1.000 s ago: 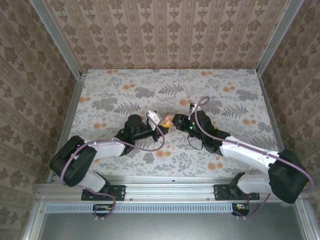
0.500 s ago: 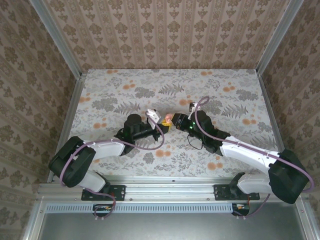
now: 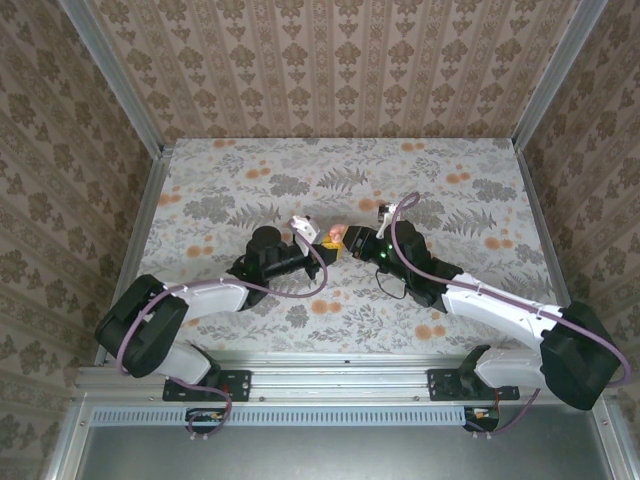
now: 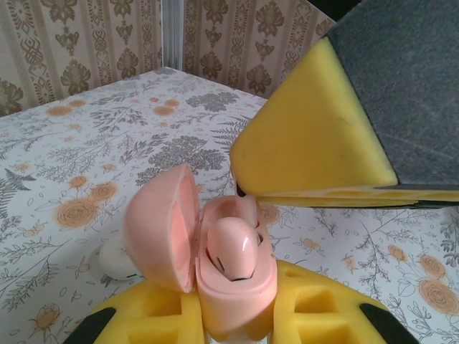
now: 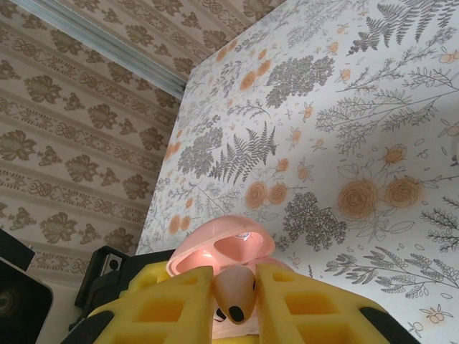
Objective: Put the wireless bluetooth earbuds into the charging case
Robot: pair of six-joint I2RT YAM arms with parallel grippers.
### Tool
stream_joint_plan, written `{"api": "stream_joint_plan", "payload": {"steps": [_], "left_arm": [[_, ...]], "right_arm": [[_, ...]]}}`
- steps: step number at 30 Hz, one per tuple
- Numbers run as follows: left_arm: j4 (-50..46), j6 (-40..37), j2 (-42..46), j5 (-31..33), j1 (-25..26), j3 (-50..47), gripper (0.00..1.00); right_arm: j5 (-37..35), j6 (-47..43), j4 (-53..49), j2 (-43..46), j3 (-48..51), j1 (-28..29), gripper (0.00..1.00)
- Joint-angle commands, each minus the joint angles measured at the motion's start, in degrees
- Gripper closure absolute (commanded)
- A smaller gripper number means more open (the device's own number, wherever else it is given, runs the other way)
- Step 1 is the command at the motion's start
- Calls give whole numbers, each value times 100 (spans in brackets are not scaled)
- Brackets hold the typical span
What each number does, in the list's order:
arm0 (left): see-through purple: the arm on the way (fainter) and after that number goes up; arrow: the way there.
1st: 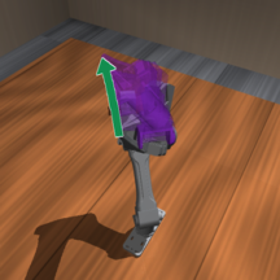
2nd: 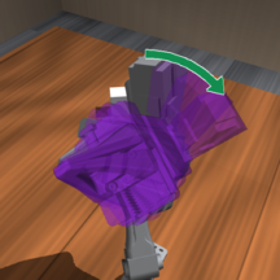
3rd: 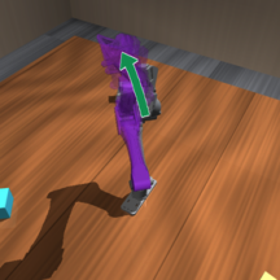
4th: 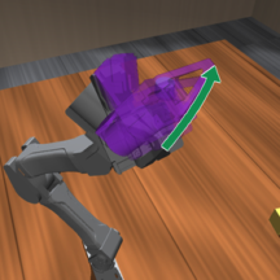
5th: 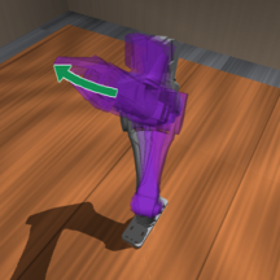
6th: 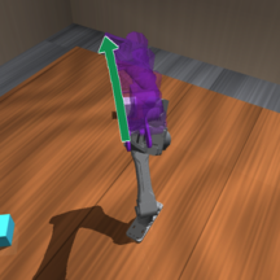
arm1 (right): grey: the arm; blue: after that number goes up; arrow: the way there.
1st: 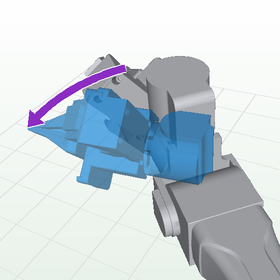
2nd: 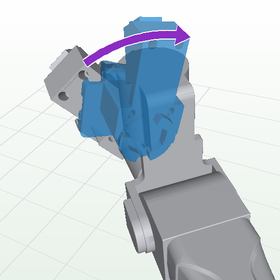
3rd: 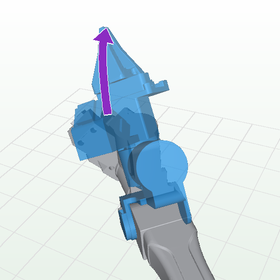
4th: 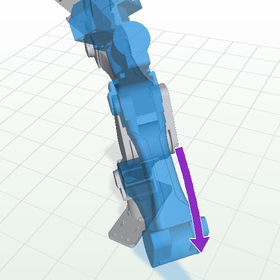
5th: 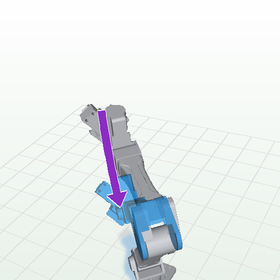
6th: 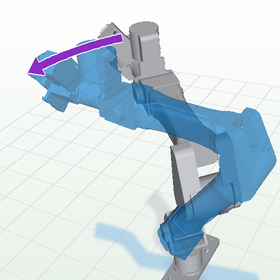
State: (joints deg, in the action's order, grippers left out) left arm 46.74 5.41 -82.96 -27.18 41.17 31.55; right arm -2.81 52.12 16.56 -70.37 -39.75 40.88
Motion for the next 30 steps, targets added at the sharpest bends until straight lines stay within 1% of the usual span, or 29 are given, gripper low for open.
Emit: {"api": "stream_joint_plan", "payload": {"steps": [1,6,14,30], "left_arm": [[366,12,223,-58,-67,174,100],[253,-85,263,-94,-67,189,100],[151,-163,308,-151,-65,202,100],[-60,-333,470,-172,-60,159,100]], "right_arm": [[279,-236,-204,93,46,42,77],[290,-309,-315,85,-16,43,77],[247,-329,-430,111,-94,39,71],[252,-422,-601,313,-199,41,67]]}}
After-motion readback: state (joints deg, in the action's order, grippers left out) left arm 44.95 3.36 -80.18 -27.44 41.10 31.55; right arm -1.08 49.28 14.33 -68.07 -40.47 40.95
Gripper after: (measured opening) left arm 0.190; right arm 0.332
